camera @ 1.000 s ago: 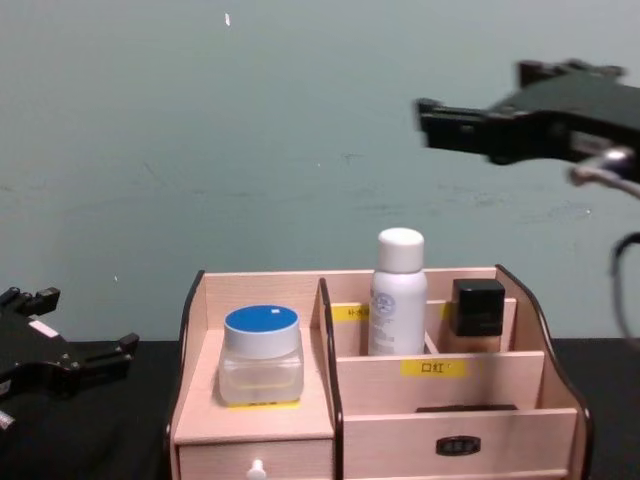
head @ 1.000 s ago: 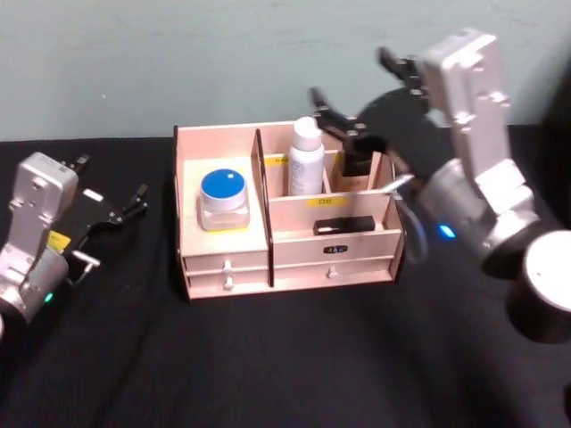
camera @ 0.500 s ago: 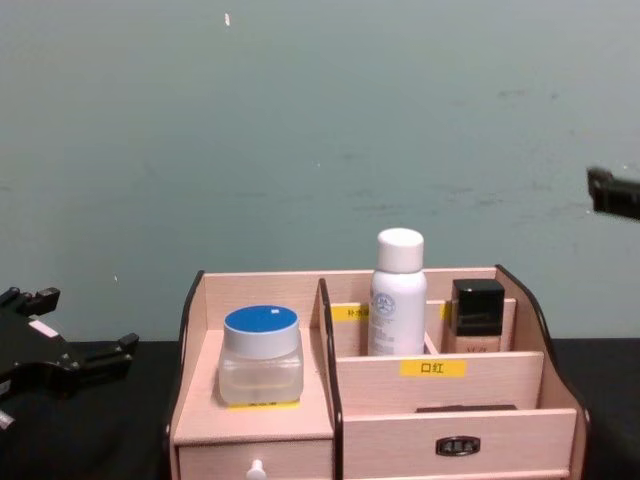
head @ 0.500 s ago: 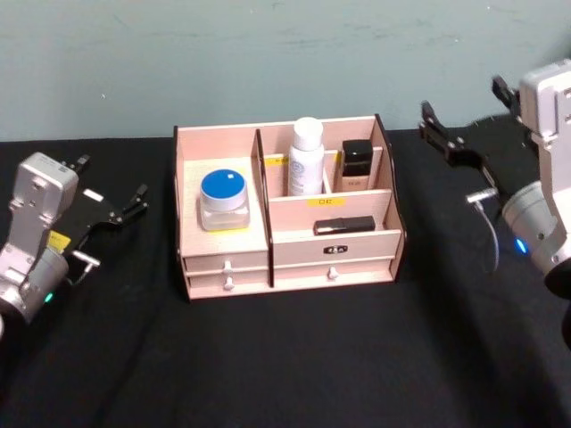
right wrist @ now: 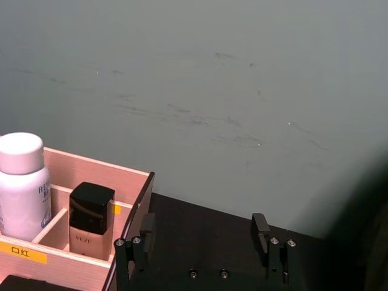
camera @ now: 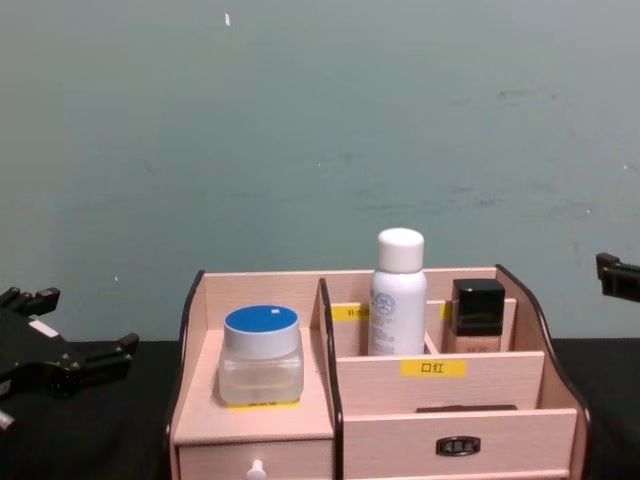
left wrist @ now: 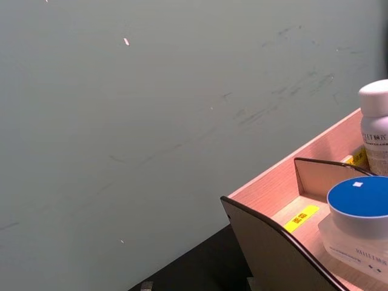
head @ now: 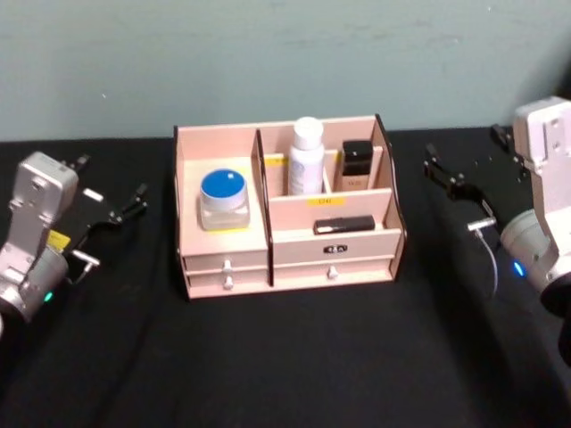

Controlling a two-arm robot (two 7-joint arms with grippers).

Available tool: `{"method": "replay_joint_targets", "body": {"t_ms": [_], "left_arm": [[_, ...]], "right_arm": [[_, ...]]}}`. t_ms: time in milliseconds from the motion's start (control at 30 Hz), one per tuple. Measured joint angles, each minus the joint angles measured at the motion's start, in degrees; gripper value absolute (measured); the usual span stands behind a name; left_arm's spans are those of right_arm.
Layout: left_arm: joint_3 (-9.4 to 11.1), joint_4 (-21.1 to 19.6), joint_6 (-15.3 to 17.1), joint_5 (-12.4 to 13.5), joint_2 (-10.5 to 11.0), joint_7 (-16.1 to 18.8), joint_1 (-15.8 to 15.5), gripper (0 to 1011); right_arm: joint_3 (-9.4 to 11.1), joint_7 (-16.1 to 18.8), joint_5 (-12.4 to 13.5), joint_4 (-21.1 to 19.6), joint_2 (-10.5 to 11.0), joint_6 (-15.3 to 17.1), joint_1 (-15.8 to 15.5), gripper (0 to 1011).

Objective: Pick up the facial cleanser and watermelon frost from the table and place them into the tiered storage box.

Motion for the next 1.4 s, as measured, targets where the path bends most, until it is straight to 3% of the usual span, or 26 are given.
{"method": "replay_joint_targets", "body": {"t_ms": [1400], "left_arm": [[0.0, 0.0, 0.0, 0.0, 0.0, 0.0, 0.0, 1001]], "right_arm": [[-0.1, -0.3, -0.1, -0.7, 0.2, -0.1, -0.1, 1002]]}}
